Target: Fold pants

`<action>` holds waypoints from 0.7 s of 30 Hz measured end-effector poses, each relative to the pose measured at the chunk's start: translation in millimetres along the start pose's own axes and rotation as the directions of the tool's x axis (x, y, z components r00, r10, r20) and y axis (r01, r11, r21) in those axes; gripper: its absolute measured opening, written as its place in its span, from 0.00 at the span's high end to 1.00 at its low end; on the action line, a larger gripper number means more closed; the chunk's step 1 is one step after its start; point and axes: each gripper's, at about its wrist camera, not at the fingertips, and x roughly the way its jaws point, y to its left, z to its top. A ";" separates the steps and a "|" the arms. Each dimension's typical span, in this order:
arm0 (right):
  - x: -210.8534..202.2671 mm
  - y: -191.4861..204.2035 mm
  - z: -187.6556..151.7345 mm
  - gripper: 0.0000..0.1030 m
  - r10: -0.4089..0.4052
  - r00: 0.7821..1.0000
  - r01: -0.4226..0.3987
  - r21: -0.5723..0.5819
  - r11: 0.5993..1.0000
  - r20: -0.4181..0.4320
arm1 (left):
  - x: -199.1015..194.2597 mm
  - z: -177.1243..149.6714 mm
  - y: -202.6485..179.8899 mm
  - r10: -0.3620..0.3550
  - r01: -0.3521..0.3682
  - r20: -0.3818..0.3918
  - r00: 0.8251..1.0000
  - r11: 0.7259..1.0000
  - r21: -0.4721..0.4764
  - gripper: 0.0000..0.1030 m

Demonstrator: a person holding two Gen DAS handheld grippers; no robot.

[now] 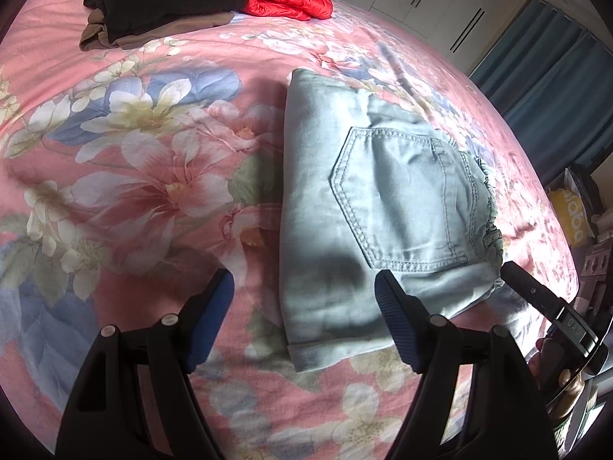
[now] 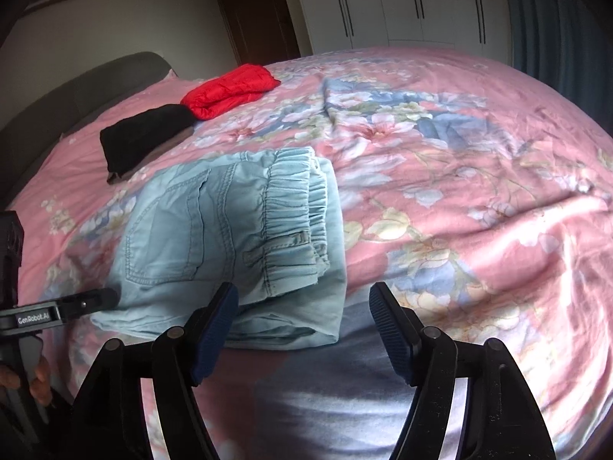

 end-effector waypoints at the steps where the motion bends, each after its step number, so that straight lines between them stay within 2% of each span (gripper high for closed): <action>1: 3.0 -2.6 0.8 0.27 0.031 0.999 -0.031 0.028 0.999 -0.016 | 0.8 2.9 0.7 -0.012 0.012 0.001 1.000 1.000 -0.006 0.26; 5: 14.3 -15.6 2.6 0.25 0.171 0.984 -0.159 0.177 0.971 -0.056 | 7.7 11.3 -1.1 -0.031 0.030 -0.004 1.000 1.000 -0.006 0.26; 10: 28.6 -21.2 9.7 0.24 0.193 0.977 -0.167 0.240 0.956 -0.092 | 17.6 16.5 -3.4 -0.035 0.035 -0.016 0.999 0.999 0.016 0.26; 21: 49.3 -17.1 21.1 0.24 0.177 0.974 -0.148 0.199 0.969 -0.139 | 30.0 23.7 -10.0 -0.049 0.050 -0.024 0.999 0.997 0.061 0.26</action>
